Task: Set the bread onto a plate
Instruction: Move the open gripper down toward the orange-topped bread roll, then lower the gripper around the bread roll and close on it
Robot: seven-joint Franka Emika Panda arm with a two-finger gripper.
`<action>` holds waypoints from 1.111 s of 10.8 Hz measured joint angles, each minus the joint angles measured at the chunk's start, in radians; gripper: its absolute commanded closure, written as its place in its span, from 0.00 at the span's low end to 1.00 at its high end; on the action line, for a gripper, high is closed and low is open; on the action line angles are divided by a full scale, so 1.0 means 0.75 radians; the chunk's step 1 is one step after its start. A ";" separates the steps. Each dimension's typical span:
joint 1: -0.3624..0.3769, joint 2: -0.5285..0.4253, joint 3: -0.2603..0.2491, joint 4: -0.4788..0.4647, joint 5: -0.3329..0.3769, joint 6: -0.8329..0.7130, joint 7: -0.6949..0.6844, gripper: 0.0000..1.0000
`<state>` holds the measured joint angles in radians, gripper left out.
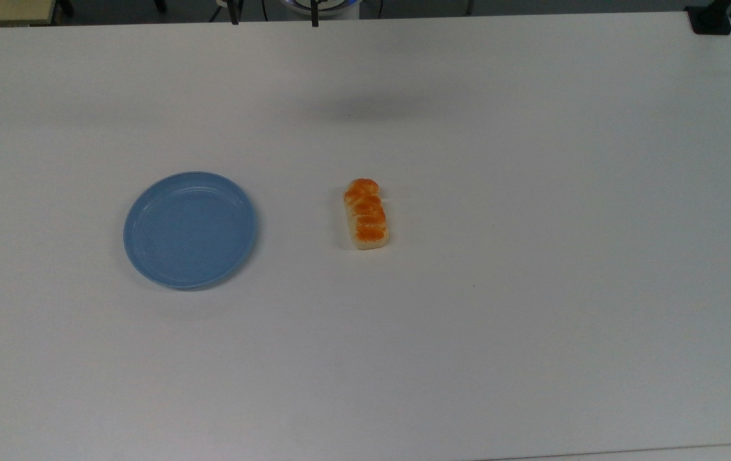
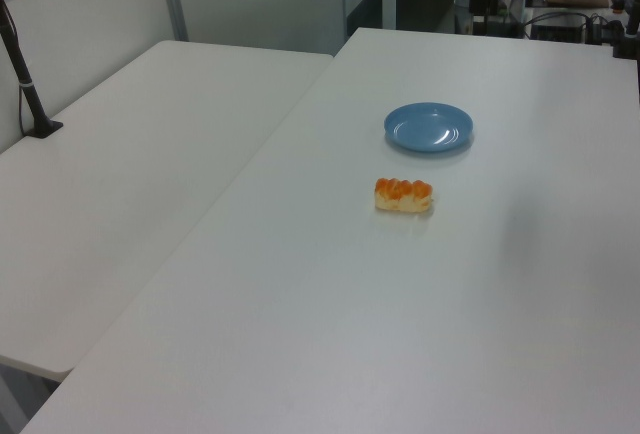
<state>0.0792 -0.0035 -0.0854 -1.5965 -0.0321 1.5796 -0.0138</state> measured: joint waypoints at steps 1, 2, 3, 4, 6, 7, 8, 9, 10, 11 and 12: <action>0.001 0.003 0.000 -0.001 0.000 0.007 -0.001 0.00; 0.003 0.008 0.001 -0.004 0.000 0.040 -0.001 0.00; 0.005 0.017 0.004 -0.010 0.000 0.075 -0.001 0.00; 0.006 0.033 0.007 -0.016 0.000 0.103 -0.002 0.00; 0.010 0.090 0.013 -0.025 0.000 0.167 -0.002 0.00; 0.013 0.134 0.014 -0.029 0.000 0.218 -0.002 0.00; 0.017 0.185 0.015 -0.033 0.000 0.273 -0.002 0.00; 0.028 0.230 0.017 -0.035 0.002 0.321 -0.002 0.00; 0.064 0.287 0.021 -0.037 0.002 0.371 0.000 0.00; 0.101 0.327 0.026 -0.038 0.002 0.395 0.002 0.00; 0.144 0.372 0.027 -0.039 0.002 0.425 0.011 0.00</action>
<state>0.1875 0.2758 -0.0650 -1.6258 -0.0305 1.8987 -0.0058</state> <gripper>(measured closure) 0.000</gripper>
